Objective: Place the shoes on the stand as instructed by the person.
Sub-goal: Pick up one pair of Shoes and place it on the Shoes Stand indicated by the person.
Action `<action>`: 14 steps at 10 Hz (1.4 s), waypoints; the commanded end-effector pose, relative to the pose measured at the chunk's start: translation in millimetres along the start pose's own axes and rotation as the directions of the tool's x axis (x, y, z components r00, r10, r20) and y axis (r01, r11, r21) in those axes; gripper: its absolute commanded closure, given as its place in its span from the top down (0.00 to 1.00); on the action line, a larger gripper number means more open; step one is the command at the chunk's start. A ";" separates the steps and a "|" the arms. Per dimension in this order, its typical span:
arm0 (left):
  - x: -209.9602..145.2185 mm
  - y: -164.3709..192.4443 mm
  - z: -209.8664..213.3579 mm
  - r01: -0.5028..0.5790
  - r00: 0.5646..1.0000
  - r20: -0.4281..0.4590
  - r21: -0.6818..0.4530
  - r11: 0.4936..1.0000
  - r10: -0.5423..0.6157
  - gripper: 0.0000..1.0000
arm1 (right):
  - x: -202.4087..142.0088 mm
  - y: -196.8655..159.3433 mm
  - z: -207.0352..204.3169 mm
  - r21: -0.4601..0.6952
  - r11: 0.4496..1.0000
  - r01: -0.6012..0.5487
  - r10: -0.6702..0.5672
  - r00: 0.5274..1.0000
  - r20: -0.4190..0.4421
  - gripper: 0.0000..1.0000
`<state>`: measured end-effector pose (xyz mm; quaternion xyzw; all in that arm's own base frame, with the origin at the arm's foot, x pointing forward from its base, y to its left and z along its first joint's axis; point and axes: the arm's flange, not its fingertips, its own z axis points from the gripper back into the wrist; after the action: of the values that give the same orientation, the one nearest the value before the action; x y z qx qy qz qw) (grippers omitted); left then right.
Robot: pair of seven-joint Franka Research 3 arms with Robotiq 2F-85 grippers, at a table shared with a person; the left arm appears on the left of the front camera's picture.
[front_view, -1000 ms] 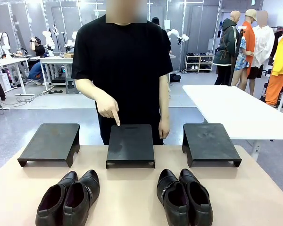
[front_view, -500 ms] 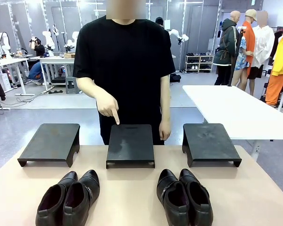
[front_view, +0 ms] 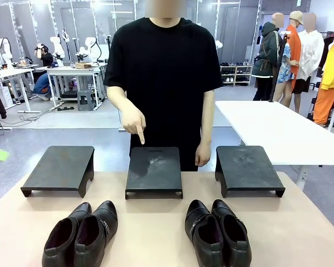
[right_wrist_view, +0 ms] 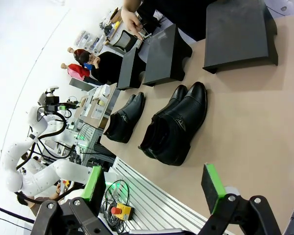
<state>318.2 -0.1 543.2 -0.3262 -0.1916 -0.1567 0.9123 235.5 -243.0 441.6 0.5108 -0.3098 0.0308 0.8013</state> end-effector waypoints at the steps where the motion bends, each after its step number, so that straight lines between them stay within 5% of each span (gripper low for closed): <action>1: 31.1 -24.9 -38.0 -0.045 0.990 -0.128 0.137 0.989 0.063 1.00 | 0.5 0.0 0.6 0.013 1.000 -0.019 0.019 1.000 0.015 1.00; 4: 27.7 -49.6 -117.5 -0.103 0.953 -0.234 0.344 0.933 0.191 1.00 | 0.5 0.0 0.6 0.013 1.000 -0.019 0.019 1.000 0.015 1.00; 7: -2.8 -47.2 -171.3 -0.131 0.924 -0.280 0.407 0.904 0.260 1.00 | 0.5 0.0 0.6 0.013 1.000 -0.019 0.019 1.000 0.015 1.00; 14: -32.1 -33.7 -235.2 -0.143 0.906 -0.259 0.556 0.819 0.334 1.00 | 0.5 0.0 0.6 0.013 1.000 -0.019 0.019 1.000 0.015 1.00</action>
<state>344.2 -171.4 396.2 -0.0765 -0.0069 -0.0537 0.9956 235.5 -243.2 441.8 0.5110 -0.3103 0.0304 0.8010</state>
